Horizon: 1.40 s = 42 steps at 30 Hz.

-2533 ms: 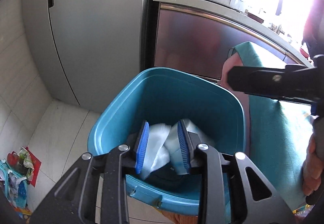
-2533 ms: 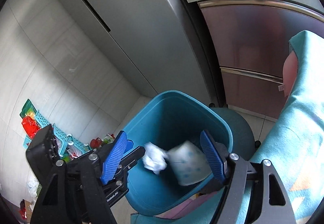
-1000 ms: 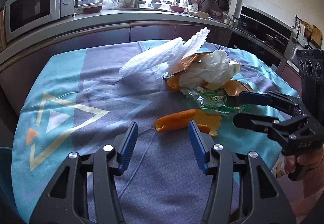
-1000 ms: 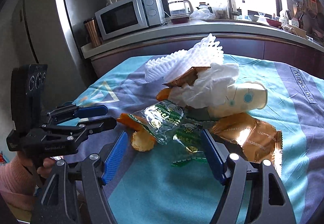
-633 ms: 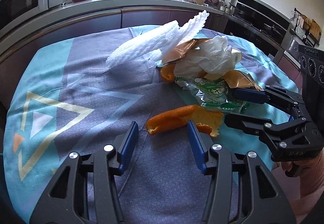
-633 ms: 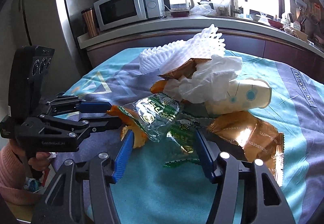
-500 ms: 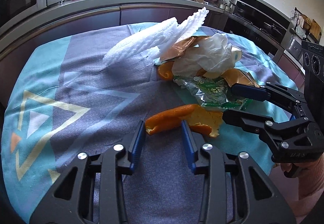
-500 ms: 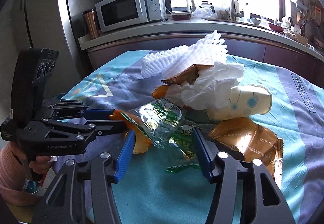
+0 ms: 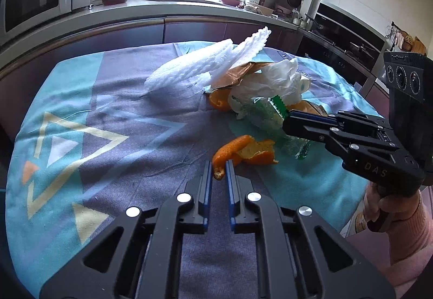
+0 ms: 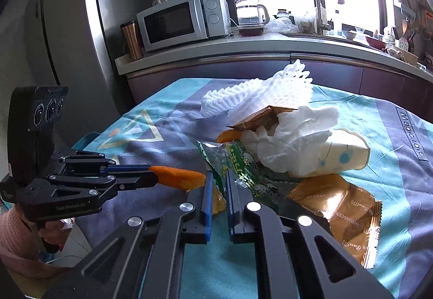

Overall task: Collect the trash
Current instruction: 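Grasp the orange peel with the left tool while the right tool grasps a green wrapper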

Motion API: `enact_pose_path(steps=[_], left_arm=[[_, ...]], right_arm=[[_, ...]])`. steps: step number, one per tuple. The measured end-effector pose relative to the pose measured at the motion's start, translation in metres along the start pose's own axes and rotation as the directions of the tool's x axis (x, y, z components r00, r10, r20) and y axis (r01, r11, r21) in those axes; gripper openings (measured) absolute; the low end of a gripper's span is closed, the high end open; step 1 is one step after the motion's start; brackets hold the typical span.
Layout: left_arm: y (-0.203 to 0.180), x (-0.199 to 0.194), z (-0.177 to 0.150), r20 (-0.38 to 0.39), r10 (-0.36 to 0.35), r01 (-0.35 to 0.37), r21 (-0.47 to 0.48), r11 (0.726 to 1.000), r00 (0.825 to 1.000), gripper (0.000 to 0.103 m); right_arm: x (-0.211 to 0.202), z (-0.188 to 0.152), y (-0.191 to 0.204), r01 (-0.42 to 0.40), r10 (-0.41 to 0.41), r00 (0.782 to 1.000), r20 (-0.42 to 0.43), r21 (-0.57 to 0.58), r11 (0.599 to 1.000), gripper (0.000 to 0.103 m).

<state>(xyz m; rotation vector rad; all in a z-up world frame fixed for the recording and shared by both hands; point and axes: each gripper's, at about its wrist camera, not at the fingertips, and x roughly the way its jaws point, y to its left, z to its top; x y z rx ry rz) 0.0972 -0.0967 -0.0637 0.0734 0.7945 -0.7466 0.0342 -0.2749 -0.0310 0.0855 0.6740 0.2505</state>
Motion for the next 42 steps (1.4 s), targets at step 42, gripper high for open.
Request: enact_pose_path(steps=[42], left_arm=[[0.061,-0.05,-0.043,0.026,0.075,-0.073,-0.08,0.994,0.997,0.043]], right_arm=[[0.041,-0.017,-0.001,-0.073,0.104,0.986,-0.134,0.22,0.973,0.043]])
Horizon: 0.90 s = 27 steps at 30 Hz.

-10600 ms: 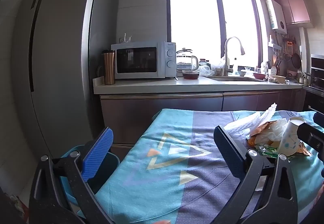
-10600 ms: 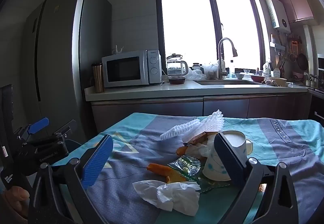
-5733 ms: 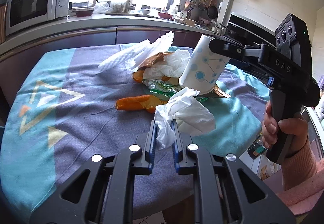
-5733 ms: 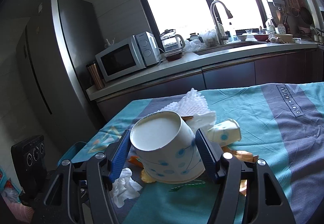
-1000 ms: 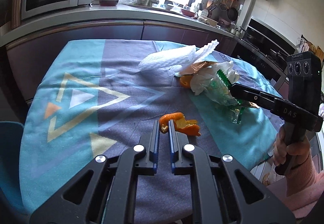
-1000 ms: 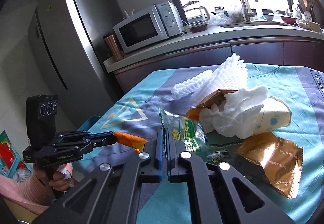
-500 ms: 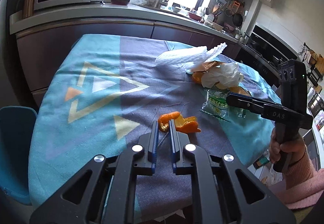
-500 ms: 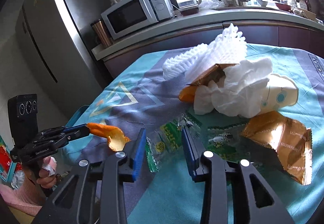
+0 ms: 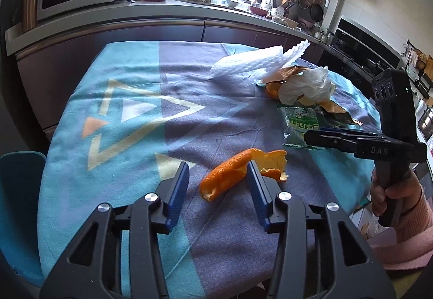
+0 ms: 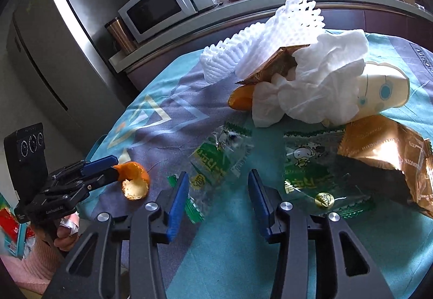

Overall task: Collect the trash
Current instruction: 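Grasp the orange peel with the left tool while the right tool grasps a green wrapper, then carry peel and wrapper to the teal bin and open both tools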

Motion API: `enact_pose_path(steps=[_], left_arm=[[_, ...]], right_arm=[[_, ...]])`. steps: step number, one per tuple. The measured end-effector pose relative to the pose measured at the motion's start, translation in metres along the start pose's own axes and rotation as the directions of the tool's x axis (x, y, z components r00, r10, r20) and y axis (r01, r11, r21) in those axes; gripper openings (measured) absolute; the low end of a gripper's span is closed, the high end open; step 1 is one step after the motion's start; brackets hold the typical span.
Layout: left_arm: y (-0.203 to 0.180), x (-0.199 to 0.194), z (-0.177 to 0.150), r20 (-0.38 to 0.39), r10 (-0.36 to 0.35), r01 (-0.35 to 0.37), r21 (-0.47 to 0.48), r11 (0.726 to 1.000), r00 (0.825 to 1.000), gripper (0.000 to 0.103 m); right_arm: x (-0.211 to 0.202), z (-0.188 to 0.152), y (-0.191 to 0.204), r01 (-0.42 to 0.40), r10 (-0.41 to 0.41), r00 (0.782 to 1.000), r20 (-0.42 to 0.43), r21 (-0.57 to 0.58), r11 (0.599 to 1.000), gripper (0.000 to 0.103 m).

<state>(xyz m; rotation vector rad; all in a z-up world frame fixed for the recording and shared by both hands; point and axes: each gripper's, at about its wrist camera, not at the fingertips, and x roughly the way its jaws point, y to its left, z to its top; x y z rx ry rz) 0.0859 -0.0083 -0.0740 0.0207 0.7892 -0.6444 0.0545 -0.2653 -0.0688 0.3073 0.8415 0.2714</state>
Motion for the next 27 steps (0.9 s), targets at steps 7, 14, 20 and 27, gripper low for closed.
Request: enact_pose_path(steps=[7,14,20,27], left_arm=[[-0.004,0.007,-0.006,-0.034,-0.026,0.026,-0.001,1.0,0.999,0.021],[-0.002,-0.005,-0.01,-0.005,-0.022,0.022,-0.039,0.999,1.0,0.015],[0.007,-0.026,-0.013,0.04,0.002,0.001,-0.077,0.997,0.999,0.014],[0.023,-0.055,-0.017,0.092,0.049,-0.037,-0.119,0.992,0.995,0.014]], right_arm=[[0.005,0.005,0.0,-0.046,0.045,0.999,0.01,0.008,0.999,0.013],[-0.002,0.01,0.014,-0.079,0.08,0.996,0.037,-0.026,0.997,0.008],[-0.002,0.018,0.034,-0.113,0.116,0.992,0.049,-0.071,0.991,0.007],[0.004,0.026,0.058,-0.163,0.169,0.985,0.043,-0.12,0.979,0.007]])
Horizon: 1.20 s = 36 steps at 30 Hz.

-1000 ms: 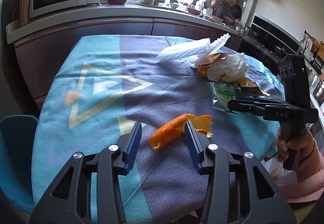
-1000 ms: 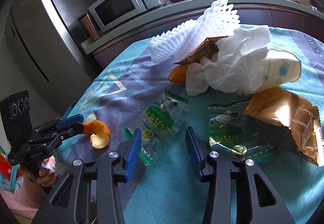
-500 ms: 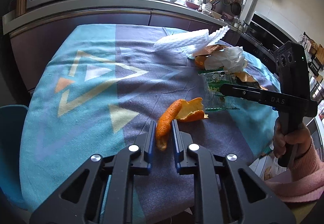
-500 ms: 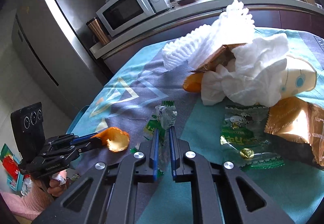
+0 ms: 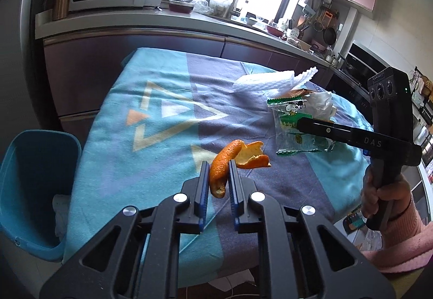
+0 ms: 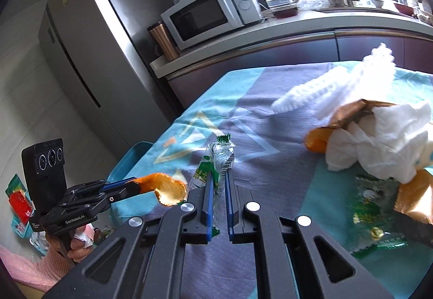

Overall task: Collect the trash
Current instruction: 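Carry peel and wrapper to the teal bin and open both tools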

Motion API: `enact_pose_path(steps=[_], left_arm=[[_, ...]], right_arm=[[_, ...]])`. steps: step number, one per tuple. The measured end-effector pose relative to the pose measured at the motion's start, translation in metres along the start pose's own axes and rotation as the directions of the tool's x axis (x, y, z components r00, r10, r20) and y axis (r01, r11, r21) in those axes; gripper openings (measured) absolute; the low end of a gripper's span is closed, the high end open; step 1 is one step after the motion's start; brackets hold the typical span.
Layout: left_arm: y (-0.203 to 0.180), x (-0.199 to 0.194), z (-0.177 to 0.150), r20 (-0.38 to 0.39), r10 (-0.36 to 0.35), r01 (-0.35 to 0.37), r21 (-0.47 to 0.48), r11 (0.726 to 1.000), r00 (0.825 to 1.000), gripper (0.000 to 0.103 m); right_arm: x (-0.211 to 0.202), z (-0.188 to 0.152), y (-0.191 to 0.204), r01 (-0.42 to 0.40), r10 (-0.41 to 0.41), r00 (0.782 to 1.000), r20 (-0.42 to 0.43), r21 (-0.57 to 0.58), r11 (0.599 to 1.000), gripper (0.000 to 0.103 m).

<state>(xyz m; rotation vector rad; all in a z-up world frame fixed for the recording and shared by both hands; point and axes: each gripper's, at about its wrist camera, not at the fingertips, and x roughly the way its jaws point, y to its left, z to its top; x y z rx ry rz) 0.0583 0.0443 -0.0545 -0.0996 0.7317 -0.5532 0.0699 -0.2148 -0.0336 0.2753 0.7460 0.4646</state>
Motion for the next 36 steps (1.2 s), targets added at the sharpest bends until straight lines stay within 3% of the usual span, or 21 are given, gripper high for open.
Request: enact_pose_path(steps=[14,28,36], left_arm=[[0.053,-0.06,-0.006,0.086,0.148,-0.138,-0.108,0.985,0.985,0.014],[0.111,-0.102,-0.018,0.119,0.304,-0.271,-0.231,0.934,0.945,0.014],[0.139,-0.108,-0.028,0.1,0.36,-0.319,-0.289,0.902,0.927,0.014]], right_arm=[[0.044,0.019,0.059,-0.14,0.135,0.989,-0.062,-0.104,0.985,0.007],[0.101,0.031,0.13,-0.273,0.243,0.955,-0.171,-0.181,0.945,0.007],[0.131,0.035,0.156,-0.301,0.253,0.941,-0.225,-0.21,0.93,0.007]])
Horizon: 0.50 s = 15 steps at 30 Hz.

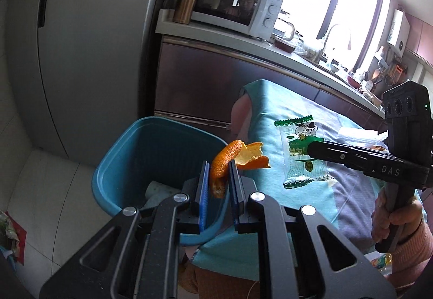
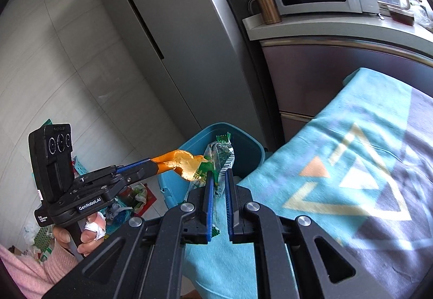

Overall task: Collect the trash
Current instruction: 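Carry peel and wrapper to the teal bin and open both tools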

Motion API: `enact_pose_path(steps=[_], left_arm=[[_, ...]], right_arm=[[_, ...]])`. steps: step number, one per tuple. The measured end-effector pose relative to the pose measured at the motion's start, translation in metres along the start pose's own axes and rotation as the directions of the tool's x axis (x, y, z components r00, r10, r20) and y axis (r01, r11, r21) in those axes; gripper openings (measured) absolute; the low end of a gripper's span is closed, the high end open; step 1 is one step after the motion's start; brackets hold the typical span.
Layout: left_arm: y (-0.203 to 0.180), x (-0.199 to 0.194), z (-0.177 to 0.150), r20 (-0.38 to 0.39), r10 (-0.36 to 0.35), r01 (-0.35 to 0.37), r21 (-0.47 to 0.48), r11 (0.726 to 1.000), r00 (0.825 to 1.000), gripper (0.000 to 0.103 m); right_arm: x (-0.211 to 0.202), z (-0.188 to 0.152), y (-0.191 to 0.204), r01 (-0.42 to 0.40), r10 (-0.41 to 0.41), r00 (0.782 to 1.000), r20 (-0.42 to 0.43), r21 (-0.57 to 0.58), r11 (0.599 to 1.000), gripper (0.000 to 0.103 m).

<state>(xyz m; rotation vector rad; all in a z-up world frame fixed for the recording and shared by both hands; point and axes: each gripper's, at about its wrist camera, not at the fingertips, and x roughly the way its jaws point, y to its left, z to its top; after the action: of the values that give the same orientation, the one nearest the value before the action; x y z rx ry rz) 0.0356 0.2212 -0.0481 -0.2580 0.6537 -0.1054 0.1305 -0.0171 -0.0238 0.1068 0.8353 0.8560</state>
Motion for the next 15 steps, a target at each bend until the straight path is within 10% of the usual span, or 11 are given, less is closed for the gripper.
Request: enact_pose_path(steps=[15], left_arm=[[0.029,0.022,-0.009,-0.042,0.09,-0.092,-0.048,0.995,0.995,0.014]], right_arm=[[0.054,0.013,0.021,0.024,-0.028,0.996,-0.086,-0.045,0.999,0.007]])
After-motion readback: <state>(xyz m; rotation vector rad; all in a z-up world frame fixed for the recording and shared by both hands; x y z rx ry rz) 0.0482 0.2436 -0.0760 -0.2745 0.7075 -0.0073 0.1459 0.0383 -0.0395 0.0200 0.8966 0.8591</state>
